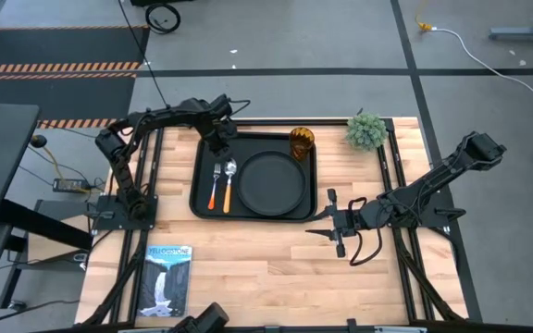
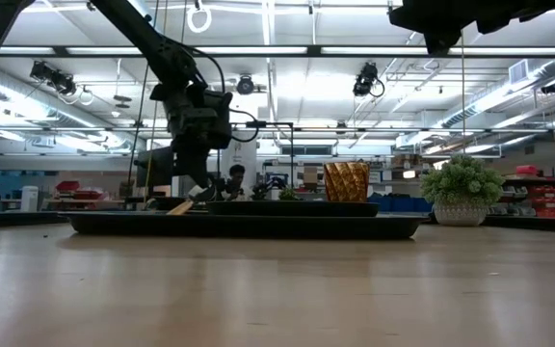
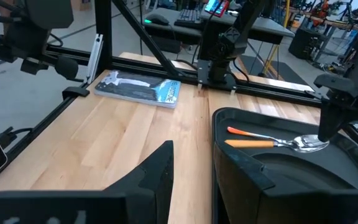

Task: Pick and place plate/cup/fork/spoon on tray
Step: Put the yellow spoon on the black serving tray beside the orange fork

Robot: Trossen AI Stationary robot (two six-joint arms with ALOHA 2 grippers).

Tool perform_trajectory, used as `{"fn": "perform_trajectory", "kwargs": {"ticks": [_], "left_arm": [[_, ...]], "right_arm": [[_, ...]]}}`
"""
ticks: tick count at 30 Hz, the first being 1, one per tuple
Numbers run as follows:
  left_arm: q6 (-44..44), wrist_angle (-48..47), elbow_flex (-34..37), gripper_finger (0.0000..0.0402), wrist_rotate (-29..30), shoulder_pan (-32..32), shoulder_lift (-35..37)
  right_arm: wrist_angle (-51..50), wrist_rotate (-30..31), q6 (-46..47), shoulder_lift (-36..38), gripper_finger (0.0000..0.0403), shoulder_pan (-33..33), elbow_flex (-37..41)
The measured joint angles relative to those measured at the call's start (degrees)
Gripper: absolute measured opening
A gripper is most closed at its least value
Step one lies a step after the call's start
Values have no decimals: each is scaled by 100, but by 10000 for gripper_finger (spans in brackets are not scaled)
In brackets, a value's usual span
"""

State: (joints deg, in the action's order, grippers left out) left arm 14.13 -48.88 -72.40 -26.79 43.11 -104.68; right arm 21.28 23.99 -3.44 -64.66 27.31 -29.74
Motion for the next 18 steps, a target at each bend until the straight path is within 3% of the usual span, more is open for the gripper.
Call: {"fn": "perform_trajectory", "kwargs": {"ticks": [10,18], "left_arm": [[-111,34,2,8,139,-19,0],[-20,148,2,22,649,-32,2]], "right_arm": [[9,-2,-15,0,123,61,0],[9,-2,-16,0,123,98,0]]}}
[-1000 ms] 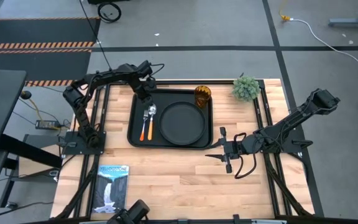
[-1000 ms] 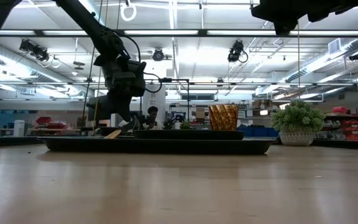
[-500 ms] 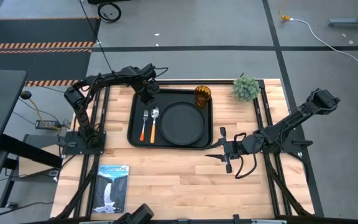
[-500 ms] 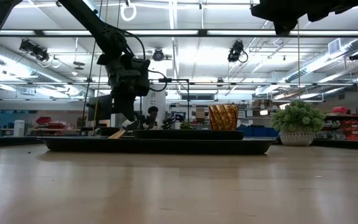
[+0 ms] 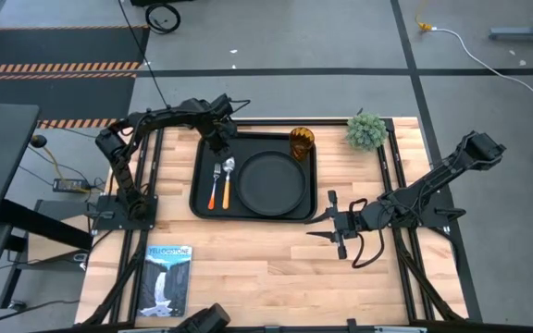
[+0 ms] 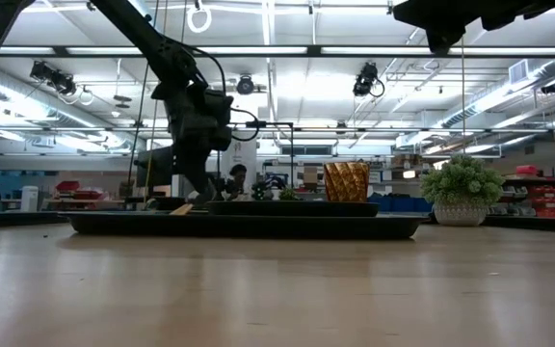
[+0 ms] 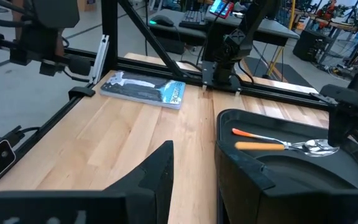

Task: Pick and place plate/cup/fork/spoon on tray
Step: Put the yellow spoon on the black serving tray beside the orange fork, then return to Home Position

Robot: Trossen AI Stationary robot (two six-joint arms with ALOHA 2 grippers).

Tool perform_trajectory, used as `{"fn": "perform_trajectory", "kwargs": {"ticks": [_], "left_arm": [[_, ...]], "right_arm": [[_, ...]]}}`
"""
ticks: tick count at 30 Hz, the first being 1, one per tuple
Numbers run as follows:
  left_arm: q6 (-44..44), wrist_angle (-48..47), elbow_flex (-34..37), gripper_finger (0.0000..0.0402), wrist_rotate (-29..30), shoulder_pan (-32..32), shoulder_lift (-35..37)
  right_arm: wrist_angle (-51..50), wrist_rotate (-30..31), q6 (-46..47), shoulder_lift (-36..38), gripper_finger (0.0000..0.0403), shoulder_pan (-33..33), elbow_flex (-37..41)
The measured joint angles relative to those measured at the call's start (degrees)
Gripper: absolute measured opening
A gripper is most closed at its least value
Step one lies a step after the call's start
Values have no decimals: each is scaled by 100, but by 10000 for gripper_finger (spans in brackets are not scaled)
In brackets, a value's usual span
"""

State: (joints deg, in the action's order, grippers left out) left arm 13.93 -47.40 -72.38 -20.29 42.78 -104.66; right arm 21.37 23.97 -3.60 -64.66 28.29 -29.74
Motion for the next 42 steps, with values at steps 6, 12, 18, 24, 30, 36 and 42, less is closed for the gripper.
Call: {"fn": "perform_trajectory", "kwargs": {"ticks": [6,12,18,24,30,36,42], "left_arm": [[144,13,2,79,218,-100,0],[0,9,2,138,369,-186,0],[-47,-70,2,154,424,-257,5],[89,-72,4,140,461,-596,281],[-9,283,4,124,450,-1179,652],[-370,536,4,117,489,-1816,721],[-616,796,4,116,580,-2345,725]], "right_arm": [[0,0,-1,0,123,-1,0],[0,0,0,0,123,0,0],[-2,0,0,0,123,-1,0],[-4,46,160,125,123,0,0],[-414,210,204,713,123,0,-2],[-357,206,191,1101,123,-18,323],[265,190,237,1600,123,-227,1017]]}}
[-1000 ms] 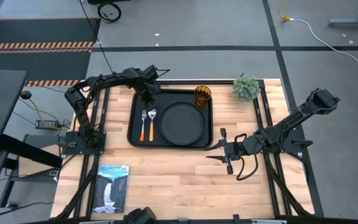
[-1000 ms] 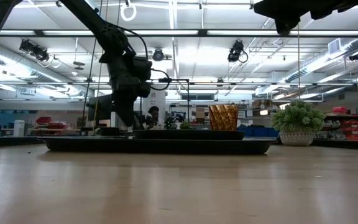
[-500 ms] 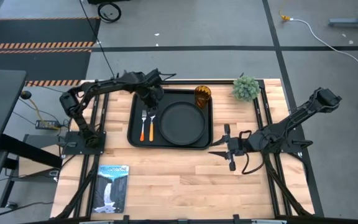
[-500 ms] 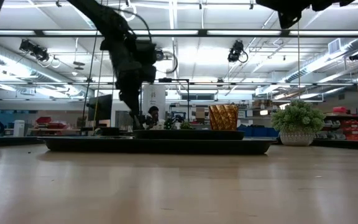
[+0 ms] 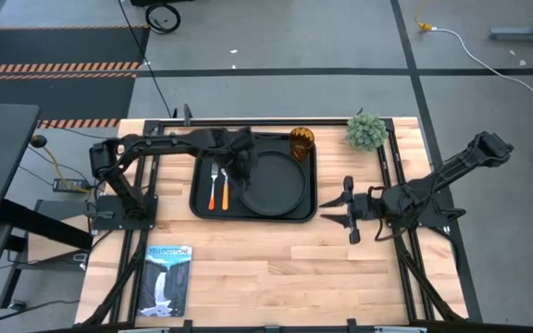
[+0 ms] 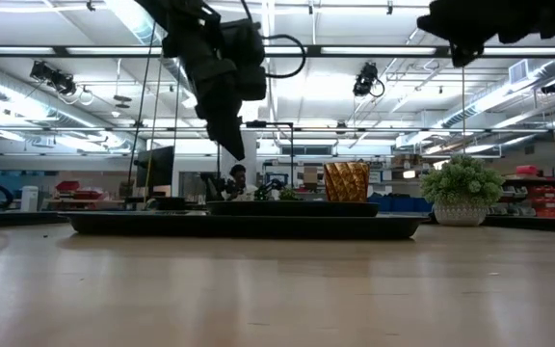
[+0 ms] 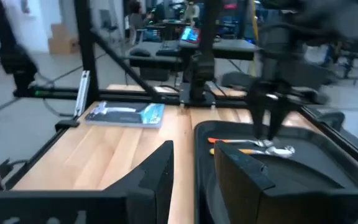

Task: Pick and place plate/cup/fork/spoon on tray
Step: Return to Home Position

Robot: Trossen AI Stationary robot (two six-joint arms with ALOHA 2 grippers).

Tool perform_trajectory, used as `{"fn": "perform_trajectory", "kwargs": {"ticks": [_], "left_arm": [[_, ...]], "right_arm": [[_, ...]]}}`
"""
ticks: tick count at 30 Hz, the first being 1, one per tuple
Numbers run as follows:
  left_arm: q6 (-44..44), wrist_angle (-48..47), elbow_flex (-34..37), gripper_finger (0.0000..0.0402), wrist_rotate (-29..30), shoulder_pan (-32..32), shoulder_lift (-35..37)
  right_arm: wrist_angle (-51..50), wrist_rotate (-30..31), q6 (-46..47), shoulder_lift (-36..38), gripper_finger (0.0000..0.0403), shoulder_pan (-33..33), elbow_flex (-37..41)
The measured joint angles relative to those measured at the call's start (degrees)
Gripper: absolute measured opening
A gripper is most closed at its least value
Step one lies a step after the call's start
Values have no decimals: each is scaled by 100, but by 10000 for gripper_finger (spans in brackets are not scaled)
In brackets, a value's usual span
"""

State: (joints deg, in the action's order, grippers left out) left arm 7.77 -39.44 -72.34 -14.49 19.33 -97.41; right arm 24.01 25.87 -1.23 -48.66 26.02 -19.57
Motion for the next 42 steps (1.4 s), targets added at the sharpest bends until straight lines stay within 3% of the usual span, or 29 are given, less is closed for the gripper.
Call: {"fn": "perform_trajectory", "kwargs": {"ticks": [5,13,24,32,42], "left_arm": [[-111,-138,0,116,-15,-256,37],[66,-328,2,116,-133,-259,497],[575,1355,-9,116,560,-387,1246],[657,1909,0,116,586,-419,1275],[636,3516,792,116,470,-1063,1268]], "right_arm": [[-251,-91,451,621,115,-356,251],[-539,-155,398,1614,85,-457,633],[-527,-101,-420,2724,75,-457,784],[-928,113,-796,3455,75,-457,783],[-1050,421,-1292,4342,62,-459,805]]}}
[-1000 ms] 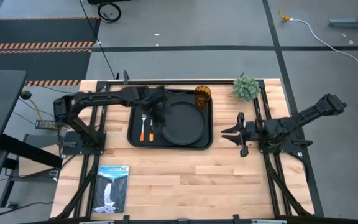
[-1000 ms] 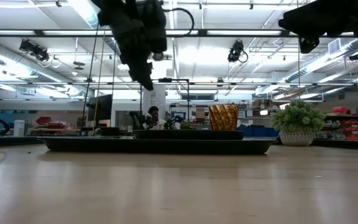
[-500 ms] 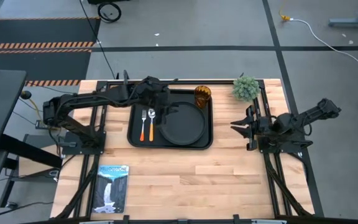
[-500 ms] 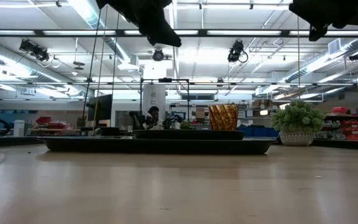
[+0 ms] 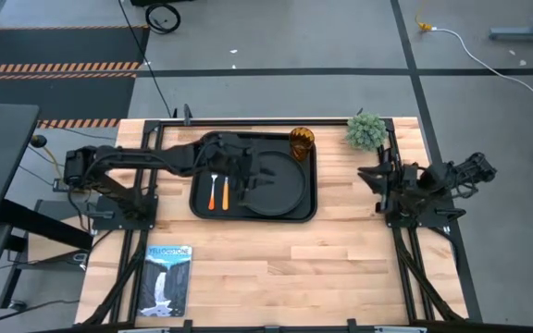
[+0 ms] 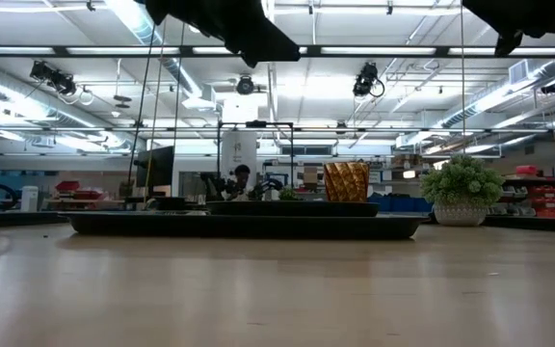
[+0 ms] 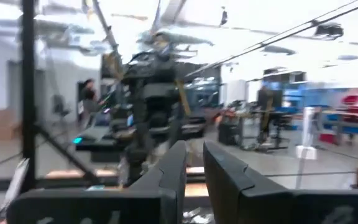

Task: Pick and place plate/cup/fork/spoon on tray
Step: Return to Home Position

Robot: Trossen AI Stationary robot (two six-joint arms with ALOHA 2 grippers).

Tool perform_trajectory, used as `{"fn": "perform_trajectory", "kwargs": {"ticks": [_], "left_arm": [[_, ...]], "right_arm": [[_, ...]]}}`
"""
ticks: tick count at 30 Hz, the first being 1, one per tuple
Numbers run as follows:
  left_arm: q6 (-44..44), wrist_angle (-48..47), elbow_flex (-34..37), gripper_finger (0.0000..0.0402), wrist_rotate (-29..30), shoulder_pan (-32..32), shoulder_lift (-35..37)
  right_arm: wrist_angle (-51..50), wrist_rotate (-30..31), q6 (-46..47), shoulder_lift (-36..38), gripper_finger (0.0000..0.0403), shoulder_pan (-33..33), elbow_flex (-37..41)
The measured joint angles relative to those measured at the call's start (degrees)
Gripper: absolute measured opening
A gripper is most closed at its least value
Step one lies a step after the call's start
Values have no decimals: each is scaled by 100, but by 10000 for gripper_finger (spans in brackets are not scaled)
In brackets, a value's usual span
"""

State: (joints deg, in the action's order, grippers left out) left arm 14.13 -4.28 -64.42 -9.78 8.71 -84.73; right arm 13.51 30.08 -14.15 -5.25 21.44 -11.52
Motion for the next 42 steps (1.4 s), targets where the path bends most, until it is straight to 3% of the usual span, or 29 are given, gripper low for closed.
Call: {"fn": "perform_trajectory", "kwargs": {"ticks": [4,10,13,18,20,22,29,35,42], "left_arm": [[148,318,145,116,7,-237,0],[153,349,380,115,-6,-380,95],[63,363,735,106,-229,-380,363],[-161,1152,1582,83,-505,-387,857],[-240,1334,1848,75,-488,-377,1025],[-342,1362,2026,68,-455,-369,1218],[-610,1393,2485,52,-389,-423,1626],[-740,1581,2982,46,135,-509,2066],[-1032,1660,3438,46,168,-545,2784]], "right_arm": [[301,531,7,304,52,-70,333],[1758,1534,46,488,39,-140,1111],[1861,2569,4,488,34,-142,1056],[1895,4631,132,493,32,-138,983],[1867,5025,573,493,32,-138,993],[1856,4791,733,497,32,-138,1062],[1595,2790,1103,491,32,-132,1118],[1284,2451,1116,489,32,-132,1118],[1069,1942,1254,489,32,-132,1118]]}}
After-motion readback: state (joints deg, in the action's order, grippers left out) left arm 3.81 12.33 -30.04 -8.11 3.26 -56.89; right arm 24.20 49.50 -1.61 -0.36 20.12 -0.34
